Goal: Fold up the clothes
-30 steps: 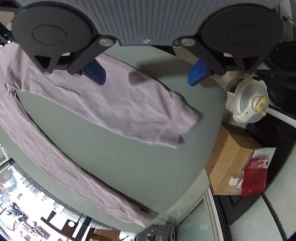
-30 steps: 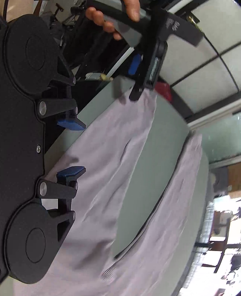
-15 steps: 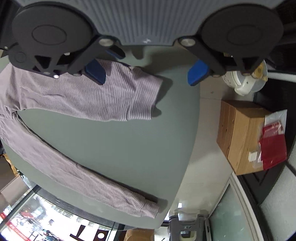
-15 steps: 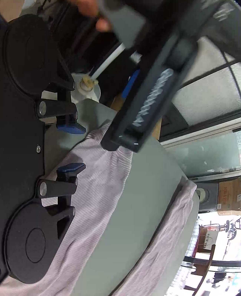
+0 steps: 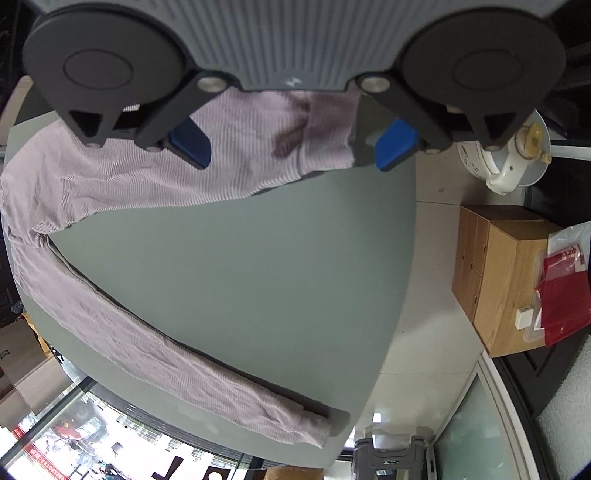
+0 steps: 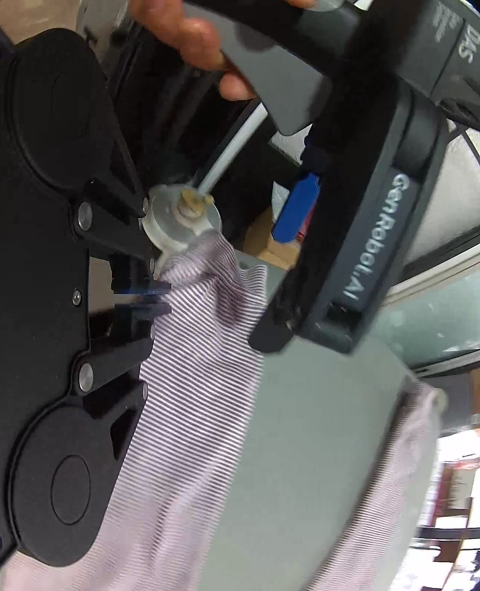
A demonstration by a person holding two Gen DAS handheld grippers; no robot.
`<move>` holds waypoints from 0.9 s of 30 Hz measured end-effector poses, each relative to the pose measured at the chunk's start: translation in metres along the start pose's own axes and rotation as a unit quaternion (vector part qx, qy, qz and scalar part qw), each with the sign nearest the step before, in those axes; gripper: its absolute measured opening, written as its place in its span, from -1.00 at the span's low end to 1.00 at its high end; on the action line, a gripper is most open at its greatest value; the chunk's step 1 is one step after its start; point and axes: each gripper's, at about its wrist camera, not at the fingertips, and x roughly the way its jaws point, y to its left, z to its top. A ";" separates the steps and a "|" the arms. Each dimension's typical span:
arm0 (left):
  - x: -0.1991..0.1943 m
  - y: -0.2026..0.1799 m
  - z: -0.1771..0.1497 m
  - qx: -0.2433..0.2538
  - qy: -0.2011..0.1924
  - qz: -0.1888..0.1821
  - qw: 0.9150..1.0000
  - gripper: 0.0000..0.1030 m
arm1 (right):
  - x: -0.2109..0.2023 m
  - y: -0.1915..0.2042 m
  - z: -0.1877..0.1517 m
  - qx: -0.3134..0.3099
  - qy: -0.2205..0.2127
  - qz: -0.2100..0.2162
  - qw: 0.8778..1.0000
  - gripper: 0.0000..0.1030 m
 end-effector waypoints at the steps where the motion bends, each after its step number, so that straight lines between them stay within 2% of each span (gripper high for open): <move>1: 0.001 -0.005 -0.001 0.003 0.000 -0.001 1.000 0.91 | -0.008 -0.002 0.000 -0.002 -0.012 -0.003 1.000 -0.51; 3: 0.003 -0.014 -0.002 0.007 0.001 -0.003 1.000 0.91 | -0.031 -0.014 -0.002 0.016 -0.047 -0.011 0.999 -0.32; 5: 0.006 -0.027 -0.003 0.010 0.002 -0.008 1.000 0.91 | -0.057 -0.036 -0.006 0.051 -0.074 -0.029 0.996 -0.32; 8: 0.010 -0.047 -0.005 0.014 0.000 -0.012 1.000 0.91 | -0.097 -0.084 -0.021 0.116 -0.101 -0.087 0.984 -0.32; 11: 0.018 -0.074 -0.009 0.017 -0.006 -0.005 1.000 0.91 | -0.135 -0.132 -0.041 0.169 -0.115 -0.136 0.969 -0.31; 15: 0.031 -0.104 -0.012 0.007 0.000 -0.007 1.000 0.91 | -0.174 -0.183 -0.065 0.205 -0.117 -0.197 0.952 -0.31; 17: 0.035 -0.122 -0.015 0.010 -0.004 0.002 1.000 0.91 | -0.188 -0.205 -0.078 0.217 -0.118 -0.206 0.947 -0.31; 21: 0.036 -0.149 -0.026 -0.001 -0.027 0.008 1.000 0.91 | -0.201 -0.228 -0.092 0.224 -0.110 -0.215 0.944 -0.29; 24: 0.039 -0.157 -0.036 -0.014 -0.041 0.027 0.999 0.91 | -0.199 -0.250 -0.094 0.214 -0.099 -0.217 0.947 -0.27; 27: 0.044 -0.150 -0.050 -0.052 -0.041 0.039 0.997 0.91 | -0.198 -0.265 -0.095 0.206 -0.090 -0.217 0.950 -0.21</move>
